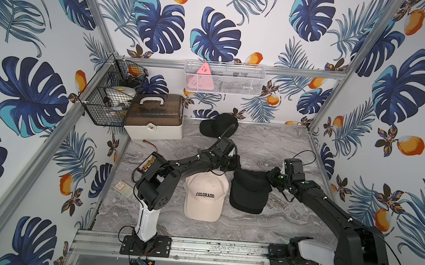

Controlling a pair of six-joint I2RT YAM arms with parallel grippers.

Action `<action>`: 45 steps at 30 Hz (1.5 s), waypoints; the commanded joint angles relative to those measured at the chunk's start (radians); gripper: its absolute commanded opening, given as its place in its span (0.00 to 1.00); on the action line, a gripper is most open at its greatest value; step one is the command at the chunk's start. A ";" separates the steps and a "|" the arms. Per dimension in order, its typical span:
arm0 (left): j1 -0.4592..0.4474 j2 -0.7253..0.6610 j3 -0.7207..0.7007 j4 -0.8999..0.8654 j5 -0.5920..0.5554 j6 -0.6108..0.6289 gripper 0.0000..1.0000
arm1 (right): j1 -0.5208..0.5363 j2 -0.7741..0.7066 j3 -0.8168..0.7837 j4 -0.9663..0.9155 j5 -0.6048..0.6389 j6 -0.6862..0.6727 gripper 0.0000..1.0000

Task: Stack the baseball caps by color
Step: Place the baseball cap on the baseball cap.

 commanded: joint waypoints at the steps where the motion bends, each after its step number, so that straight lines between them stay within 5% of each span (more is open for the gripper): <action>1: 0.002 0.007 -0.020 0.039 0.007 0.017 0.00 | 0.000 0.010 -0.025 0.056 -0.011 -0.024 0.07; 5: 0.001 0.005 -0.046 0.039 0.000 0.013 0.00 | 0.000 0.019 -0.024 0.043 -0.008 -0.043 0.32; 10: 0.002 -0.031 -0.066 0.022 -0.018 0.017 0.12 | 0.000 0.011 -0.001 0.006 -0.020 -0.063 0.46; 14: 0.000 -0.071 -0.038 -0.025 -0.054 0.060 0.33 | 0.000 -0.037 0.036 -0.068 0.000 -0.093 0.58; 18: 0.002 -0.118 0.002 -0.093 -0.120 0.148 0.68 | -0.007 -0.096 0.076 -0.164 0.042 -0.143 0.83; 22: -0.002 -0.168 0.033 -0.170 -0.223 0.257 0.78 | -0.029 -0.139 0.106 -0.236 0.024 -0.186 0.93; 27: -0.069 -0.176 0.074 -0.250 -0.250 0.319 0.79 | -0.030 -0.116 0.120 -0.271 -0.064 -0.199 0.94; 35: -0.139 -0.136 -0.022 -0.209 -0.281 0.248 0.76 | -0.029 0.020 0.049 -0.165 -0.125 -0.186 0.94; 45: -0.164 -0.145 -0.069 -0.219 -0.265 0.210 0.63 | -0.029 0.145 0.024 -0.102 -0.150 -0.215 0.94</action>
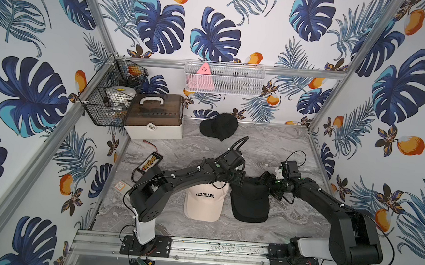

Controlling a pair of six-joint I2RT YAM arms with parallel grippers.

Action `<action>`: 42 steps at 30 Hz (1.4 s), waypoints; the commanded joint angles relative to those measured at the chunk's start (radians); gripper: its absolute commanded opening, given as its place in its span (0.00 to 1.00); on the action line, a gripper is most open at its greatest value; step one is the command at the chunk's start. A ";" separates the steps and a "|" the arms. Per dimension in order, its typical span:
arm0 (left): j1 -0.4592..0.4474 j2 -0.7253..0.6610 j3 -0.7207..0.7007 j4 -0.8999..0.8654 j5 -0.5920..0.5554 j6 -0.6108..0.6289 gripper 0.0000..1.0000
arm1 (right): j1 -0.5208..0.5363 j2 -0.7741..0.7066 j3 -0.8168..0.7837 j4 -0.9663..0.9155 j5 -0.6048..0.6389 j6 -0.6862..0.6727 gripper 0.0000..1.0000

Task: Stack the baseball caps by color
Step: Place the baseball cap on the baseball cap, then pick up the baseball cap from the center of the board.

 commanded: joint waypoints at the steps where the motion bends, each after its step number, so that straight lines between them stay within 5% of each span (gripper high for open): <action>1: 0.000 -0.010 -0.007 -0.017 -0.022 -0.016 0.64 | 0.001 0.012 -0.005 0.031 -0.010 -0.017 0.94; 17: 0.000 -0.110 0.090 -0.053 -0.127 0.152 0.82 | -0.001 -0.282 0.064 -0.134 0.198 0.004 0.97; 23: 0.001 -0.269 0.069 -0.067 -0.260 0.260 0.82 | 0.005 -0.324 0.170 -0.071 0.065 -0.009 0.93; 34: 0.002 -0.603 -0.118 0.027 -0.192 0.589 0.90 | 0.157 0.003 0.464 0.113 -0.024 -0.030 0.92; 42: 0.006 -0.688 -0.215 0.077 -0.139 0.640 0.91 | 0.157 0.361 0.726 0.210 -0.014 -0.060 0.92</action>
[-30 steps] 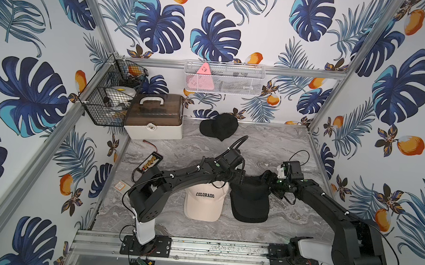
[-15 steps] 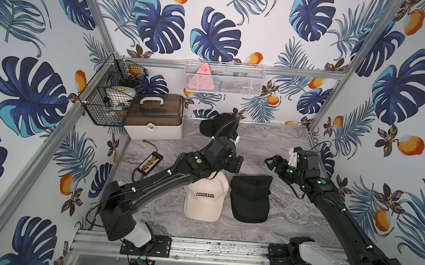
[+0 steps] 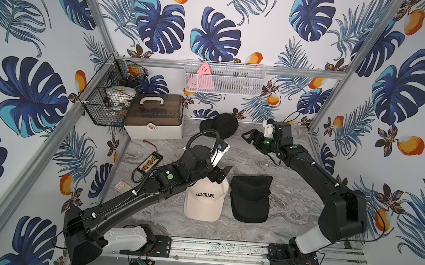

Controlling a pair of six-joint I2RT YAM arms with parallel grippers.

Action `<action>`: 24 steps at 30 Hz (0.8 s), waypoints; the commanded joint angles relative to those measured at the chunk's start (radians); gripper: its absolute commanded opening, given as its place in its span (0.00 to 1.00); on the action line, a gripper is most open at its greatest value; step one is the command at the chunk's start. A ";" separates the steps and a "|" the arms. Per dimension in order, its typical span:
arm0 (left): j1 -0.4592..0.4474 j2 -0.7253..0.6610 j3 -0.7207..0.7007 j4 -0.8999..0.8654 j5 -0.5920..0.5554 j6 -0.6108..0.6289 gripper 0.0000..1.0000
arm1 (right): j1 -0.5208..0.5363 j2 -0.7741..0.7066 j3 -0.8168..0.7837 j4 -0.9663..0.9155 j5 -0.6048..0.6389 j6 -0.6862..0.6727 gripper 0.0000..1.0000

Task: Stack the baseball caps by color
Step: Pick up the baseball cap from the center of the board.

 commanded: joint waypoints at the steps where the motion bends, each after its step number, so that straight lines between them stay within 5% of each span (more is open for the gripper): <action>1: 0.002 -0.043 -0.013 0.054 0.030 0.057 0.92 | 0.001 0.118 0.107 0.064 0.005 -0.038 0.92; 4: 0.001 -0.091 -0.049 0.095 0.071 0.062 0.92 | 0.000 0.235 0.207 0.094 0.006 -0.041 0.92; 9: 0.002 -0.152 -0.110 0.208 0.359 0.074 0.92 | -0.002 0.444 0.403 0.103 -0.021 -0.013 0.92; 13: 0.003 -0.172 -0.124 0.229 0.477 0.097 0.93 | -0.002 0.611 0.607 0.040 -0.029 0.003 0.92; 24: 0.033 -0.114 -0.082 0.189 0.540 0.078 0.92 | -0.002 0.909 0.936 -0.072 0.015 0.044 0.92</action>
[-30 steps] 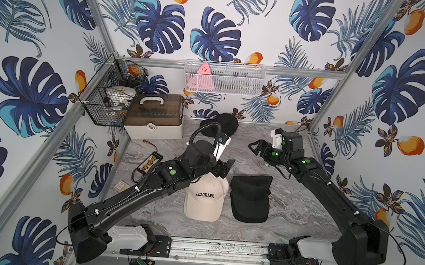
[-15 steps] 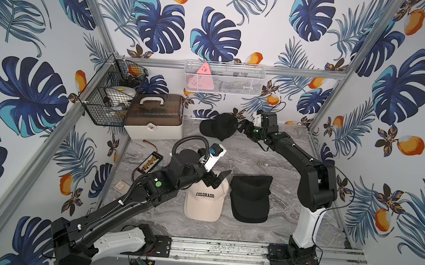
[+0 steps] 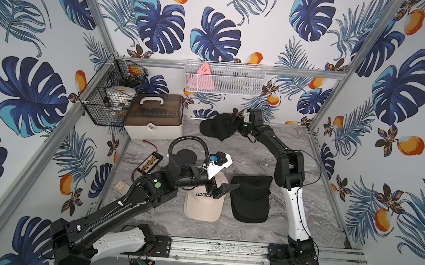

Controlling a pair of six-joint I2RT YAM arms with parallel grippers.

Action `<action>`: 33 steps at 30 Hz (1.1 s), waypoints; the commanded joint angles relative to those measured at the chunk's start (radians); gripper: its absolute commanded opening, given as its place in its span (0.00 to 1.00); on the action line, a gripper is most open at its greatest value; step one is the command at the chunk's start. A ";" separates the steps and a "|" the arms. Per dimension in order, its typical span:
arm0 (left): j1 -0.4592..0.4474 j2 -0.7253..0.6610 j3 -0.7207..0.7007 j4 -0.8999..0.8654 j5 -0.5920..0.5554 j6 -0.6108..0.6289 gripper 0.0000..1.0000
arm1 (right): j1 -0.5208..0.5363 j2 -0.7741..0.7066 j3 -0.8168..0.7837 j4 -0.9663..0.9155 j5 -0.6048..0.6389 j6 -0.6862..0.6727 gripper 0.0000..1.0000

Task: Stack the baseball caps by color
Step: Pick up the baseball cap from the center of the board.

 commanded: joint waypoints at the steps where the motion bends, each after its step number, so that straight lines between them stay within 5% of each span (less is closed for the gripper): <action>1: 0.035 0.006 0.007 0.031 0.047 -0.023 0.92 | 0.001 0.053 0.056 -0.026 0.000 0.024 0.92; 7: 0.179 0.013 -0.053 0.231 0.189 -0.216 0.91 | 0.017 0.154 0.131 0.099 -0.091 0.129 0.88; 13: 0.210 0.029 -0.048 0.234 0.208 -0.224 0.91 | 0.026 0.204 0.175 0.159 -0.096 0.183 0.80; 15: 0.209 0.031 -0.047 0.227 0.197 -0.218 0.91 | 0.026 0.209 0.164 0.197 -0.109 0.207 0.68; 20: 0.210 0.048 -0.035 0.194 0.173 -0.205 0.90 | 0.025 0.208 0.162 0.242 -0.144 0.244 0.12; 22: 0.210 0.053 -0.030 0.180 0.163 -0.200 0.90 | 0.024 0.176 0.139 0.253 -0.147 0.233 0.00; 28: 0.212 0.056 -0.020 0.139 0.123 -0.171 0.90 | 0.009 -0.004 -0.019 0.308 -0.191 0.145 0.00; 33: 0.214 0.058 -0.009 0.101 0.047 -0.148 0.89 | -0.012 -0.215 -0.215 0.264 -0.278 -0.076 0.00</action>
